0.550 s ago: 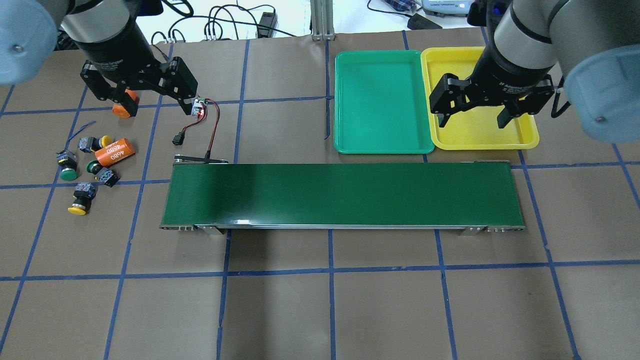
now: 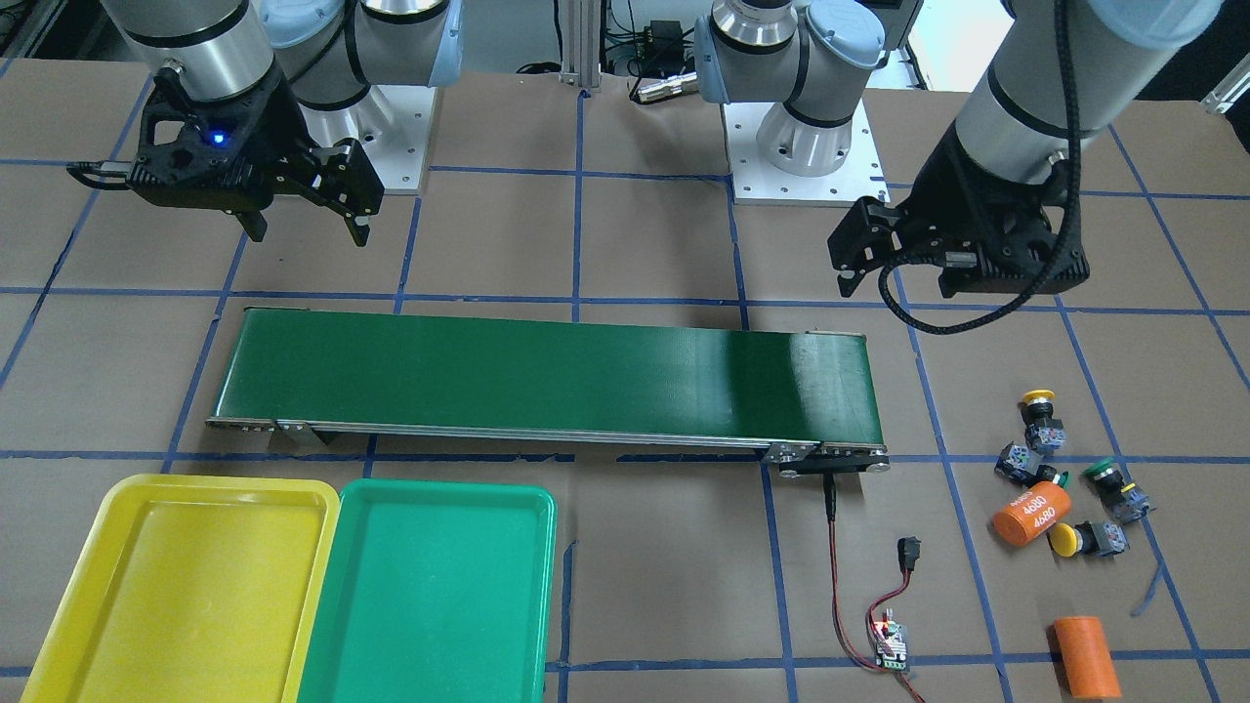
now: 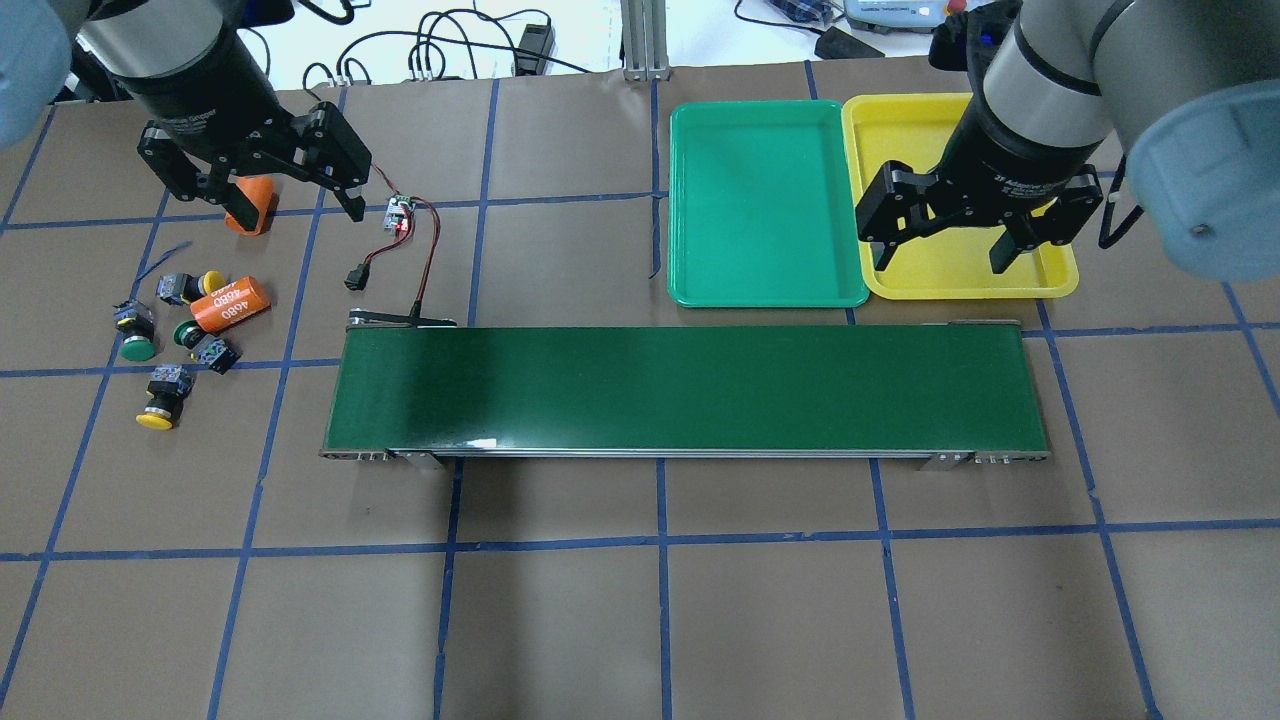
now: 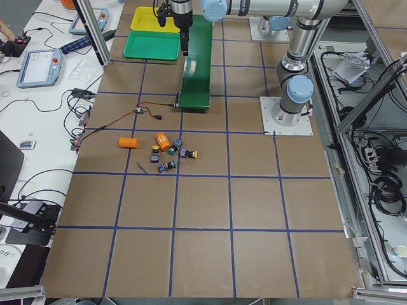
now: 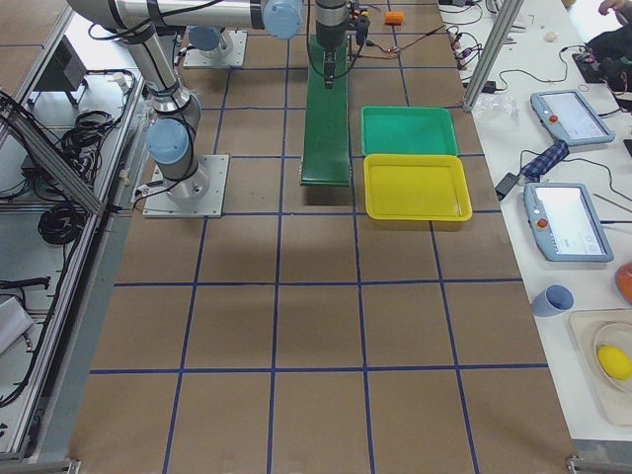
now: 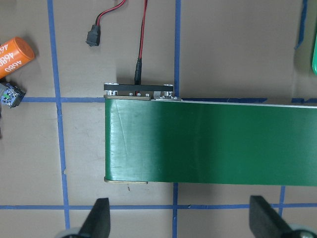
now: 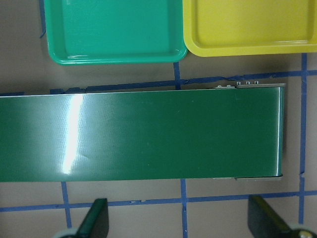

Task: Sort buttons by color to trays
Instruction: 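Reach the left gripper down to the orange cylinder and grasp it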

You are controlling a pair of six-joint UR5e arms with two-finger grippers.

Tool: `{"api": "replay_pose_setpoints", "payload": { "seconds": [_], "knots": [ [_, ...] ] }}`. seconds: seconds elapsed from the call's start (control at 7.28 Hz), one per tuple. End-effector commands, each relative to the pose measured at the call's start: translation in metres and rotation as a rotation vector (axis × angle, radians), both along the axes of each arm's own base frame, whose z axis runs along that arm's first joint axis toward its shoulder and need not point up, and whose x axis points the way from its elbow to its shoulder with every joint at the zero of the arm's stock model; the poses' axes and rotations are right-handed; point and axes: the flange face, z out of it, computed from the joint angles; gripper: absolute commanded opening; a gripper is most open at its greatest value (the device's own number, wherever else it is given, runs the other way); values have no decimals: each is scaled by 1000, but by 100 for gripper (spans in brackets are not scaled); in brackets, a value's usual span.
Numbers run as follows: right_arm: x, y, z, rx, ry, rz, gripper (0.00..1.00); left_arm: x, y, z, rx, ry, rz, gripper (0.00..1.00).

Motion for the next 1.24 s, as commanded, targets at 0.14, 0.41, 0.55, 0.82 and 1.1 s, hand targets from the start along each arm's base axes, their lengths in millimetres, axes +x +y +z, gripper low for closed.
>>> {"api": "replay_pose_setpoints", "payload": {
  "seconds": [0.14,0.41,0.55,0.82,1.1],
  "knots": [
    [-1,-2,-4,11,6,0,100,157,-122,-59,-47,12,-190,100],
    [0,-12,-20,45,-2,0,100,211,-202,-129,-136,-7,-264,100],
    [0,-21,-33,65,0,-4,100,234,-234,-173,-160,-30,-281,100],
    [-1,-23,-35,69,9,1,100,261,-264,-230,-183,-64,-281,100],
    [-1,-21,-36,76,14,-10,100,281,-261,-279,-120,-28,-235,100]
  ]
}}
